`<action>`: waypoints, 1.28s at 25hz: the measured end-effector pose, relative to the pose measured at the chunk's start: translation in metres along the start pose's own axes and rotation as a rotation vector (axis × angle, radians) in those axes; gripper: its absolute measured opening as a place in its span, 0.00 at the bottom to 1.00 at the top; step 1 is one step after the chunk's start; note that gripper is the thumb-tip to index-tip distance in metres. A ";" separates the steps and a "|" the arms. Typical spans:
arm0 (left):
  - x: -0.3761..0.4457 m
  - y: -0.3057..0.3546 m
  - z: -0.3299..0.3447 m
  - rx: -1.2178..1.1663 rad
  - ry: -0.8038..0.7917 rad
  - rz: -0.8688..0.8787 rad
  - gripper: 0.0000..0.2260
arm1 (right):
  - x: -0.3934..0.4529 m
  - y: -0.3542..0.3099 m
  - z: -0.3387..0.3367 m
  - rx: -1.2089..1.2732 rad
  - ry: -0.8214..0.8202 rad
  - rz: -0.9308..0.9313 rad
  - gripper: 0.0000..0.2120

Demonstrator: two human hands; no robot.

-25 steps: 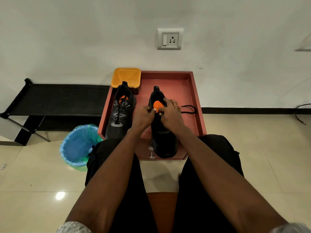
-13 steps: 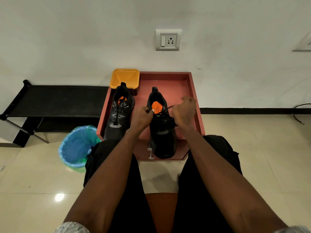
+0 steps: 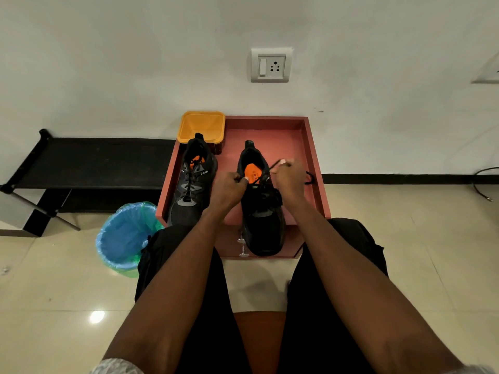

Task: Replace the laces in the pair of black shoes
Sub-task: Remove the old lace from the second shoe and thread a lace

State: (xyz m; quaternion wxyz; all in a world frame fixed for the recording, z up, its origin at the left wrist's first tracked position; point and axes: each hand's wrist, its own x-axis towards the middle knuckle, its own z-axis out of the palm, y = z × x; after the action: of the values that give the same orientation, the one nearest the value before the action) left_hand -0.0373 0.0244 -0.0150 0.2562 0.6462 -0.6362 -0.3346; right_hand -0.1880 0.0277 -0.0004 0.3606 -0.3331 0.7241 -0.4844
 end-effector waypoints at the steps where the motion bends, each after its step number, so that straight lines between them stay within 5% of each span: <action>1: -0.001 0.000 0.000 0.001 -0.002 0.004 0.18 | 0.004 0.002 -0.002 0.057 0.061 0.114 0.06; 3: -0.001 0.001 0.001 -0.005 -0.012 0.006 0.17 | 0.003 0.002 -0.005 -0.103 0.122 0.176 0.13; 5: -0.001 0.002 0.003 -0.003 -0.016 0.007 0.17 | 0.001 0.005 -0.003 -0.387 0.160 -0.139 0.21; 7: -0.001 0.002 0.002 0.016 -0.010 0.013 0.18 | -0.004 0.008 0.005 -0.551 -0.041 -0.511 0.20; 10: -0.001 0.003 0.001 0.031 -0.004 0.009 0.19 | -0.003 0.024 0.015 -0.770 -0.332 -0.665 0.15; 12: 0.000 0.003 0.001 0.025 -0.005 0.008 0.19 | -0.008 0.023 0.016 -0.670 -0.344 -0.658 0.09; 15: -0.001 0.002 0.000 0.042 -0.004 0.011 0.19 | -0.015 0.002 0.014 -0.367 -0.259 -0.354 0.08; 18: -0.001 0.001 0.003 0.022 -0.019 0.013 0.18 | -0.007 -0.006 -0.003 0.159 -0.010 0.041 0.09; 20: -0.002 0.002 0.003 0.035 -0.013 0.013 0.17 | -0.002 -0.008 -0.016 0.268 0.170 0.201 0.10; 23: -0.002 0.003 0.003 0.035 -0.016 0.005 0.18 | 0.004 -0.006 -0.018 -0.136 0.183 -0.108 0.14; 26: -0.002 0.005 0.004 0.041 0.001 0.009 0.19 | 0.002 0.011 0.003 -0.594 -0.198 -0.592 0.15; 29: -0.002 0.004 0.004 0.039 -0.003 0.008 0.18 | 0.001 0.028 0.015 -0.908 -0.375 -0.625 0.14; 32: -0.003 0.005 0.002 0.026 -0.002 0.014 0.18 | -0.007 0.021 0.016 -0.717 -0.353 -0.575 0.05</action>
State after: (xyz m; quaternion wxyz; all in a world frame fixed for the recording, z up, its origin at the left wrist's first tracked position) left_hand -0.0420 0.0274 -0.0127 0.2496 0.6448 -0.6452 -0.3251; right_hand -0.1730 0.0325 -0.0228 0.1924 -0.6995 0.6518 -0.2208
